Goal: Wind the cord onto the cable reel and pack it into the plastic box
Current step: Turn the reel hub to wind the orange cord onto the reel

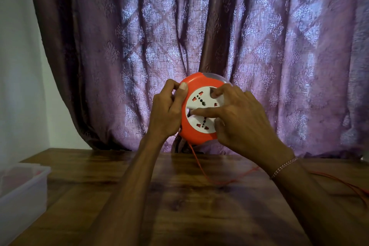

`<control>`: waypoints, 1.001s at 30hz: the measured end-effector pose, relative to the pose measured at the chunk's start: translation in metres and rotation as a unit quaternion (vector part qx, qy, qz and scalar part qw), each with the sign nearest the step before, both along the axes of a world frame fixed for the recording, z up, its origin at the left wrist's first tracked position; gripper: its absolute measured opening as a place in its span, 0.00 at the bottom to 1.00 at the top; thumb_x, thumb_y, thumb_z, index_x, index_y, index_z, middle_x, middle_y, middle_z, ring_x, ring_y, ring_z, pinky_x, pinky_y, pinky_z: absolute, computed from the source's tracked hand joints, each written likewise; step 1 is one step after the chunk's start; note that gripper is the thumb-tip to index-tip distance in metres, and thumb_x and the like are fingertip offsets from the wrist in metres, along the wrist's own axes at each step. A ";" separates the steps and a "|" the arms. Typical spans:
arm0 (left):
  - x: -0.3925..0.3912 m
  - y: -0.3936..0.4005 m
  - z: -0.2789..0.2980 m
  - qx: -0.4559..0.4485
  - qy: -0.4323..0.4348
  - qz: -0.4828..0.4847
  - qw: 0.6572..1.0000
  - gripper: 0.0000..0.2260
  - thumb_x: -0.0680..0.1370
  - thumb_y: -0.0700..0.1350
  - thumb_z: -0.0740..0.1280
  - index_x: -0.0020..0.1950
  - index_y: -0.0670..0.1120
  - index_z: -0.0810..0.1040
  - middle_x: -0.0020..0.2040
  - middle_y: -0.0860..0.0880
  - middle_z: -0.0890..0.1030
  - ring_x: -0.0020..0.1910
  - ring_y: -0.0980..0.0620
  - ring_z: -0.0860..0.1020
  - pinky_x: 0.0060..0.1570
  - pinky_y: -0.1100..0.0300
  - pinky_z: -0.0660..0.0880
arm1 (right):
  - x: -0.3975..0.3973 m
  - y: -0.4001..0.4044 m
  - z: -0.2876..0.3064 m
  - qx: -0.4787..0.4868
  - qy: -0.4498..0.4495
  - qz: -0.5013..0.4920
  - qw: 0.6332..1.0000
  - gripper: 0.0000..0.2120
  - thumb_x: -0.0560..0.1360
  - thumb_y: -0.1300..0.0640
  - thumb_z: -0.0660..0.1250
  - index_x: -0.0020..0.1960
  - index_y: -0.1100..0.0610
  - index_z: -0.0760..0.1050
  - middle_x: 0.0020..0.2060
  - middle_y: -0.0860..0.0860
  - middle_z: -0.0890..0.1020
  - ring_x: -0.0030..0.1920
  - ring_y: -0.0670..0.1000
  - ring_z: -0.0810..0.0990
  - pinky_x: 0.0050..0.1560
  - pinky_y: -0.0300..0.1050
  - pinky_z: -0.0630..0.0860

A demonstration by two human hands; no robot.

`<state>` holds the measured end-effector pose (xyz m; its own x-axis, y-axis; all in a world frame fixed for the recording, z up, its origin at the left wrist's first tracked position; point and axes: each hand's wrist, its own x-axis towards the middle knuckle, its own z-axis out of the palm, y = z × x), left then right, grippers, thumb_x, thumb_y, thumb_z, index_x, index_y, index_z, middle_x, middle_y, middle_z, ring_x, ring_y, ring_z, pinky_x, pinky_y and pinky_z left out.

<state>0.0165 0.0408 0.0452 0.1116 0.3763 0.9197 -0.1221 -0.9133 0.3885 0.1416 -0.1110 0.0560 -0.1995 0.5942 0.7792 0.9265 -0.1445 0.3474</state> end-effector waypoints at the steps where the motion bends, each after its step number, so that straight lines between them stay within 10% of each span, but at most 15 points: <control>1: 0.000 0.000 0.000 0.001 0.000 0.001 1.000 0.14 0.82 0.60 0.58 0.42 0.53 0.70 0.30 0.51 0.77 0.25 0.58 0.70 0.26 0.53 0.68 | 0.000 0.001 -0.001 0.011 0.013 0.000 1.000 0.24 0.70 0.49 0.57 0.63 0.34 0.75 0.57 0.52 0.75 0.59 0.55 0.75 0.49 0.50 0.68; 6: 0.001 0.000 0.001 -0.004 -0.013 -0.008 1.000 0.13 0.83 0.57 0.59 0.42 0.53 0.69 0.27 0.51 0.74 0.25 0.58 0.69 0.26 0.51 0.66 | -0.002 0.004 -0.002 0.078 0.112 0.028 0.990 0.28 0.68 0.32 0.65 0.66 0.39 0.75 0.41 0.52 0.85 0.43 0.58 0.83 0.43 0.51 0.79; 11: 0.001 0.000 0.001 -0.004 -0.009 0.000 1.000 0.13 0.83 0.58 0.58 0.42 0.53 0.70 0.31 0.50 0.78 0.25 0.59 0.72 0.25 0.54 0.69 | -0.002 0.002 -0.001 0.083 0.137 0.063 0.985 0.24 0.72 0.36 0.65 0.65 0.44 0.77 0.37 0.50 0.86 0.44 0.58 0.84 0.44 0.53 0.80; 19: 0.000 0.000 0.001 -0.003 -0.010 0.000 1.000 0.13 0.83 0.59 0.58 0.42 0.55 0.69 0.28 0.48 0.75 0.26 0.56 0.70 0.26 0.49 0.68 | 0.008 0.001 0.005 0.000 -0.001 0.110 0.994 0.16 0.69 0.63 0.69 0.52 0.48 0.84 0.61 0.54 0.78 0.57 0.59 0.74 0.47 0.53 0.75; 30: 0.001 -0.001 0.001 0.011 -0.003 0.000 1.000 0.12 0.83 0.58 0.58 0.43 0.54 0.70 0.30 0.52 0.78 0.25 0.57 0.72 0.26 0.56 0.68 | 0.000 0.002 0.000 -0.002 -0.018 0.010 1.000 0.27 0.70 0.49 0.48 0.59 0.34 0.78 0.62 0.52 0.75 0.59 0.58 0.73 0.46 0.52 0.71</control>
<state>0.0177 0.0396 0.0459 0.1066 0.3559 0.9284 -0.1236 -0.9217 0.3676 0.1416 -0.1090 0.0564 -0.2397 0.5928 0.7689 0.9160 -0.1244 0.3814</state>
